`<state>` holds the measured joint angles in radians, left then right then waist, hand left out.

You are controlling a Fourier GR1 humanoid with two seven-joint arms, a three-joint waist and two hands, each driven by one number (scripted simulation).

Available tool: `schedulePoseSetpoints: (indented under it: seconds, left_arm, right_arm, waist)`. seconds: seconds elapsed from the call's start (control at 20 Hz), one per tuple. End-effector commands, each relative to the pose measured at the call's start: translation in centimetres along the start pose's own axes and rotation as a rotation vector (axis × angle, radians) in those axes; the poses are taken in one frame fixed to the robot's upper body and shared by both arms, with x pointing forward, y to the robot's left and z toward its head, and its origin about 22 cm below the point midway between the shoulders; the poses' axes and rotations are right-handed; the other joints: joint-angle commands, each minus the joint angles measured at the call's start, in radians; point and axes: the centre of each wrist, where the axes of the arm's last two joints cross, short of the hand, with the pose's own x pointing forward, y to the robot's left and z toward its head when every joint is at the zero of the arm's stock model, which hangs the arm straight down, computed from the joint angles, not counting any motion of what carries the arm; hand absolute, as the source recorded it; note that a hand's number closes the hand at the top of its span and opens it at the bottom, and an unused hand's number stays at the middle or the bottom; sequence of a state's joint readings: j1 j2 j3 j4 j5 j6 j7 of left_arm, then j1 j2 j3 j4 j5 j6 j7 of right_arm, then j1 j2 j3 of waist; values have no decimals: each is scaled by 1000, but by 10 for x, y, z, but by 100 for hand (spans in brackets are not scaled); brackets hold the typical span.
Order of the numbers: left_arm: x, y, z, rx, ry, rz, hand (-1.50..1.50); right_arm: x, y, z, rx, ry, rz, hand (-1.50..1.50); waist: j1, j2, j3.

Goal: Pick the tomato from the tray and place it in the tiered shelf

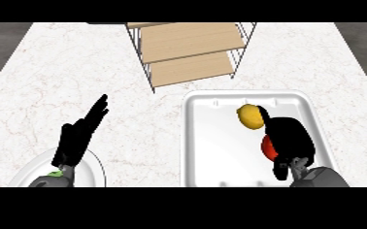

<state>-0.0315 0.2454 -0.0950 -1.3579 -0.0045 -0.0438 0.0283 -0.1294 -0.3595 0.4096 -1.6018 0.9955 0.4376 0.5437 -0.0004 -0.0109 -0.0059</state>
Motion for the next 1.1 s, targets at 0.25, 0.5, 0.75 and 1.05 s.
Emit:
schedulePoseSetpoints:
  seconds: [0.25, 0.5, 0.75, 1.05]
  left_arm:
    - [-9, -17, -3, 10, 26, 4, 0]
    - [4, -4, 22, 0, 12, -2, 0]
    - [-8, 4, 1, 15, 32, 5, 0]
    - [-5, 7, -2, 16, 23, 12, 0]
  right_arm:
    - [-1, 26, -15, -64, -58, 6, 150]
    - [4, 8, 2, -155, -28, -15, 150]
    - [34, -19, 11, -152, 37, -221, 150]
    - [24, -66, 76, -306, 56, -315, 150]
  waist:
    - [1, 11, 6]
    - [3, 9, 6]
    - [-2, 11, 6]
    - [-13, 8, 5]
